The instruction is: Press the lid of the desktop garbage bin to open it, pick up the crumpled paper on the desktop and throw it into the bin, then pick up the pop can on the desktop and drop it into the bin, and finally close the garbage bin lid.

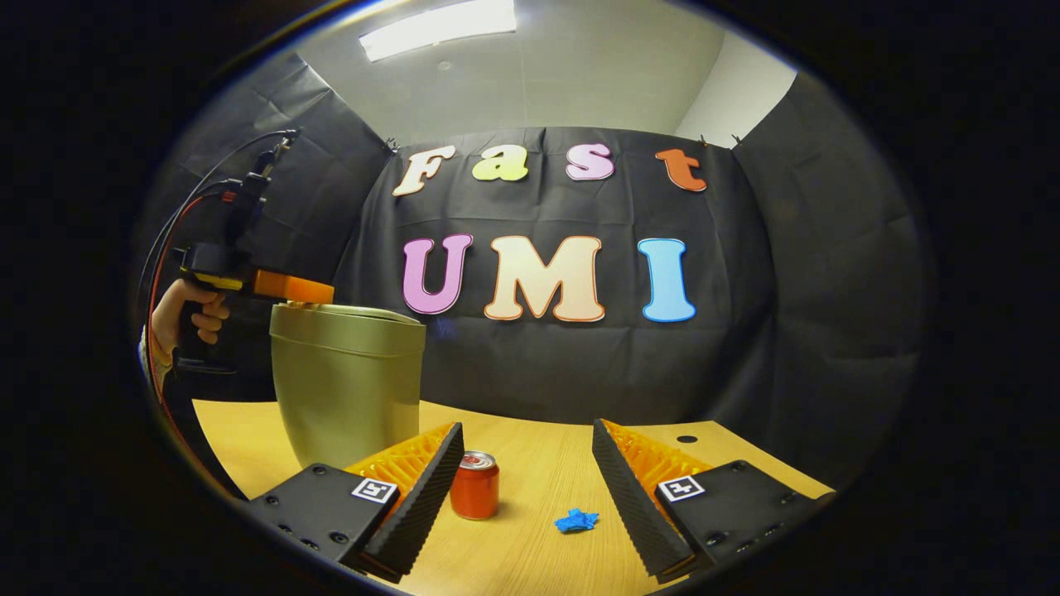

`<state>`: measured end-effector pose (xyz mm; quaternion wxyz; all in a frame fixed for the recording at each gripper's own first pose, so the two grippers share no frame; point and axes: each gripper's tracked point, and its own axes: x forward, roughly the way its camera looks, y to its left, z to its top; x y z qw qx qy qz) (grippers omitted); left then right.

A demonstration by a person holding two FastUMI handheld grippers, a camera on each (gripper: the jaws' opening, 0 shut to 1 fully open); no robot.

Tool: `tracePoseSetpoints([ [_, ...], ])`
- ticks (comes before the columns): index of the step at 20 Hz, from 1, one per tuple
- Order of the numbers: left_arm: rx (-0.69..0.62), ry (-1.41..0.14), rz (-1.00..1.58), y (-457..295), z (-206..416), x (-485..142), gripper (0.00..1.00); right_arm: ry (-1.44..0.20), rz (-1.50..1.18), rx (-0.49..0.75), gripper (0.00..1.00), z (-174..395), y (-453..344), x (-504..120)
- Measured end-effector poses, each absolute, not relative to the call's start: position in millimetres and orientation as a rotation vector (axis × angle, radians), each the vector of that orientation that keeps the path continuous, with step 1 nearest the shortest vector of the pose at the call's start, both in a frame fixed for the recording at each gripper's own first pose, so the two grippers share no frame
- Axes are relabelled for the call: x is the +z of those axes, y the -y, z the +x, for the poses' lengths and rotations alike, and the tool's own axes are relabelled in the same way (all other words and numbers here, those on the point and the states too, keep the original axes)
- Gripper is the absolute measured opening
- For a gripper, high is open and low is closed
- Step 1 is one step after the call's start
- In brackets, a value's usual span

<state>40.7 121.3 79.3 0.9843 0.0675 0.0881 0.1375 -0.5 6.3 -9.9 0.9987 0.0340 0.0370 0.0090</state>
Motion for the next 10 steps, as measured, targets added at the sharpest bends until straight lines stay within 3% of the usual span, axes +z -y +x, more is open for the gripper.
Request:
tracePoseSetpoints([
  [10,0.304,-0.099,0.237,-118,49,138,0.0,-0.081,0.031,0.064,0.98,0,-27,-12],
])
